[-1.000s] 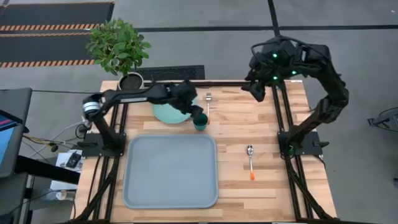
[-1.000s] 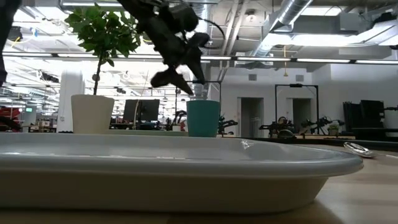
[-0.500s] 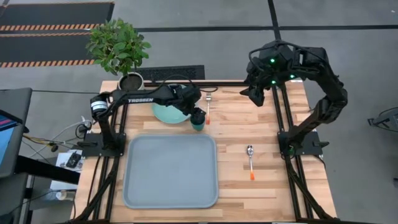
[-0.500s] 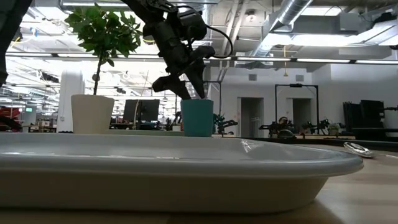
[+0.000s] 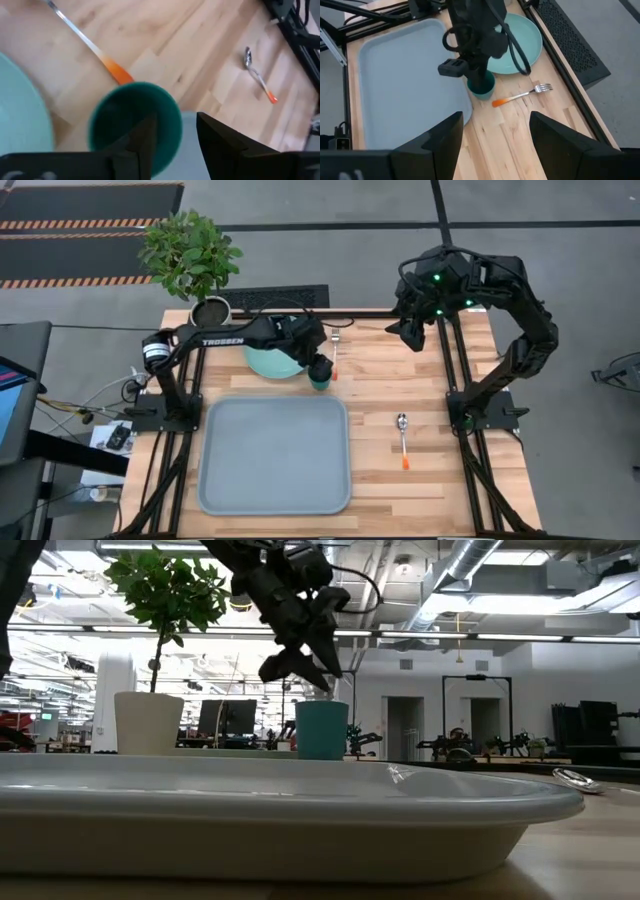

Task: Pick and place plate/cup/fork/spoon on tray
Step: Put the green cup to the top right side of the blue serving tray

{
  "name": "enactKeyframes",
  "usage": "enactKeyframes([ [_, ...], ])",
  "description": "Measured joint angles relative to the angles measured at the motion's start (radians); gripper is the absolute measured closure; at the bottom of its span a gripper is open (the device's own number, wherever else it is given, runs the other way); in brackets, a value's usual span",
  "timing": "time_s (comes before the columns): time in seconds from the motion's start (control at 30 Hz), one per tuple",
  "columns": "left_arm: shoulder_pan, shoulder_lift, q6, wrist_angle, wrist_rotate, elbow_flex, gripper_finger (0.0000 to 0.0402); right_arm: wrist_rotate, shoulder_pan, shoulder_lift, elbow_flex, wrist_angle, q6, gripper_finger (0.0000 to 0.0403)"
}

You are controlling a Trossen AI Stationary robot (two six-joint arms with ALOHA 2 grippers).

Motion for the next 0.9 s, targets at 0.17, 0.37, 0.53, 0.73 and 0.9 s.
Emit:
enactKeyframes([
  [0.17, 0.001, -0.035, 0.07, -0.029, -0.098, 0.0, 0.0244, 0.0, 0.0, 0.0, 0.0, 0.0, 0.0, 0.0148],
  [0.37, -0.015, -0.024, 0.169, -0.111, -0.216, 0.0, 0.0172, -0.001, 0.0, 0.0, 0.0, 0.0, 0.0, 0.0148],
  [0.53, -0.015, 0.002, 0.156, -0.116, -0.243, -0.001, 0.0116, -0.001, 0.0, 0.0, 0.001, 0.0, 0.0, 0.0148],
  [0.73, 0.006, 0.047, 0.177, -0.122, -0.236, -0.002, 0.0119, -0.002, 0.0, 0.0, 0.001, 0.001, 0.0, 0.0148],
  [0.9, 0.005, 0.101, 0.178, -0.127, -0.186, -0.003, 0.0162, -0.002, 0.0, 0.0, 0.001, 0.001, 0.0, 0.0148],
])
